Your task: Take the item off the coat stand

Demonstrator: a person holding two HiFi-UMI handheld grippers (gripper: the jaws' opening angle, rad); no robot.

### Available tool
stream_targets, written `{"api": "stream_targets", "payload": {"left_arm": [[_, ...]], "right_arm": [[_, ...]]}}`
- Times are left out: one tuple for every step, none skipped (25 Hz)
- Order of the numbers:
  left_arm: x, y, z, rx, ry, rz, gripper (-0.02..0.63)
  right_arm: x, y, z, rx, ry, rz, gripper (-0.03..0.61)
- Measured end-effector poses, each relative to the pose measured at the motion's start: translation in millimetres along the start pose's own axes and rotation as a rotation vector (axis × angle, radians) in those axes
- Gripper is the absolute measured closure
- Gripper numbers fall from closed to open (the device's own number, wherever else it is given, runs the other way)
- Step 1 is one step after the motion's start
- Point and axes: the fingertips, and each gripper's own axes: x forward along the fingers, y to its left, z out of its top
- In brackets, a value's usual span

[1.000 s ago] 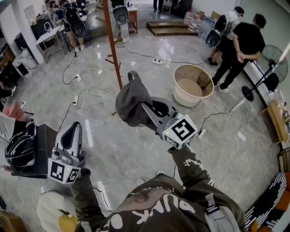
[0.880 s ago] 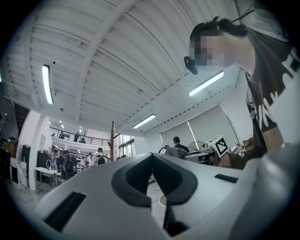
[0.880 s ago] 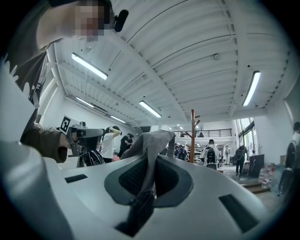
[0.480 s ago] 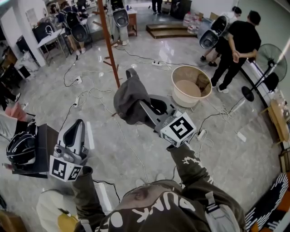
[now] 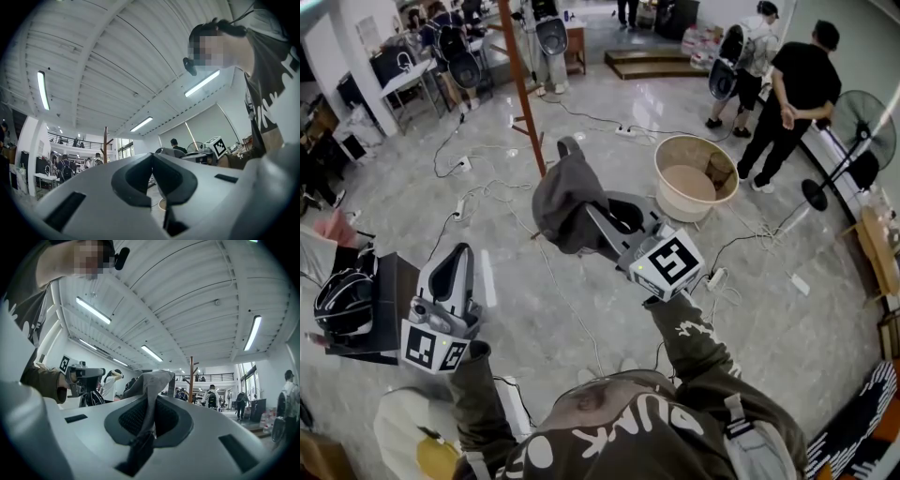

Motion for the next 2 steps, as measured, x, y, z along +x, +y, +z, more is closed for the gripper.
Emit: {"api": "stream_targets", "payload": {"left_arm": [[-0.3, -1.3, 0.1, 0.001, -0.001, 0.000, 0.609], [-0.6, -2.5, 0.2, 0.002, -0.001, 0.001, 0.609]], "right_arm": [[-1.1, 0.3, 0.3, -0.002, -0.001, 0.000, 0.551], [-2.2, 0.6, 0.6, -0.004, -0.003, 0.000, 0.551]]}}
